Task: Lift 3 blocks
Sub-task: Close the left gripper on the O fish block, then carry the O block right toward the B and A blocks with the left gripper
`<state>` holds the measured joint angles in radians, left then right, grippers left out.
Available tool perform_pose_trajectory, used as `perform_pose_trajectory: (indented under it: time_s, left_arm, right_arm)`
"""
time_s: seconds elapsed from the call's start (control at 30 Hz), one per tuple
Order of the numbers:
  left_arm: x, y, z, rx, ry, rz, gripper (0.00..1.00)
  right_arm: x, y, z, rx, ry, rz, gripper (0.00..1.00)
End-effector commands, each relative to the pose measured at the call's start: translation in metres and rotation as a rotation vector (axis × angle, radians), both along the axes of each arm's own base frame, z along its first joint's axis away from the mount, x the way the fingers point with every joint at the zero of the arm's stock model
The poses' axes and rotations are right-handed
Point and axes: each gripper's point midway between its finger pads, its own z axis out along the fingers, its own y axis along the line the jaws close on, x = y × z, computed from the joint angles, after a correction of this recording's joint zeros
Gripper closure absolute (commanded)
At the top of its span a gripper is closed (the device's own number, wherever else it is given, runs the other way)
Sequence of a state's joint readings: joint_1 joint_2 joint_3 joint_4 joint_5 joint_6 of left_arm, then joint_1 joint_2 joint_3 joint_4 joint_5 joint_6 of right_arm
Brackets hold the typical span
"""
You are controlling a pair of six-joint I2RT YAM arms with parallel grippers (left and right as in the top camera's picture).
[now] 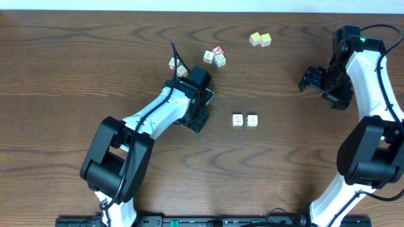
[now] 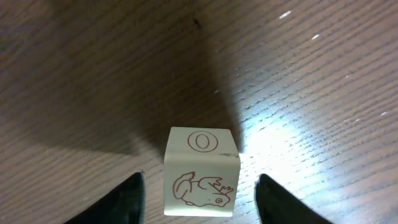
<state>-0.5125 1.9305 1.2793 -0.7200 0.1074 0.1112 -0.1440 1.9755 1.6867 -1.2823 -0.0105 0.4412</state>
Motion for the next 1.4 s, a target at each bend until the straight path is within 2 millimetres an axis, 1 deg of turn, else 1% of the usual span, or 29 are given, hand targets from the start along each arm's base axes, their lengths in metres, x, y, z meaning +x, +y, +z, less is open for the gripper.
perform_pose_trajectory:
  time_s: [0.0,0.13,0.27,0.43,0.57,0.7,0.9,1.07,1.17,1.27,1.37]
  left_arm:
    - [-0.006,0.001,-0.008,0.002,0.028,0.0,0.5]
    - [-0.006,0.001,-0.008,0.0,0.03,0.018,0.56]
    - [-0.006,0.001,-0.008,-0.001,0.033,0.045,0.57]
    - [-0.006,0.001,-0.008,-0.006,0.04,0.119,0.57]
    - [-0.006,0.001,-0.008,-0.011,0.048,0.199,0.62]
    - [-0.006,0.001,-0.008,-0.017,0.056,0.286,0.62]
    - [-0.006,0.001,-0.008,-0.021,0.065,0.363,0.62]
    - [-0.006,0.0,-0.008,-0.031,0.082,0.498,0.63]
    - [-0.009,-0.006,-0.007,-0.064,0.112,0.561,0.64]
    - [-0.011,-0.017,-0.005,-0.122,0.15,0.562,0.65]
    - [-0.01,-0.02,-0.004,-0.14,0.154,0.577,0.65]
  right_arm:
    - [0.004,-0.003,0.015,-0.012,-0.046,-0.018,0.01]
    - [0.004,-0.003,0.015,-0.012,-0.046,-0.018,0.01]
    - [0.004,-0.003,0.015,-0.012,-0.046,-0.018,0.01]
    - [0.004,-0.003,0.015,-0.012,-0.046,-0.018,0.01]
    - [0.004,-0.003,0.015,-0.012,-0.046,-0.018,0.01]
    - [0.004,-0.003,0.015,-0.012,-0.046,-0.018,0.01]
    - [0.004,-0.003,0.015,-0.012,-0.046,-0.018,0.01]
    - [0.004,-0.003,0.015,-0.012,-0.046,-0.018,0.01]
    - [0.004,-0.003,0.015,-0.012,-0.046,-0.018,0.01]
    - [0.004,-0.003,0.015,-0.012,-0.046,-0.018,0.01]
    - [0.004,-0.003,0.015,-0.012,-0.046,-0.018,0.01]
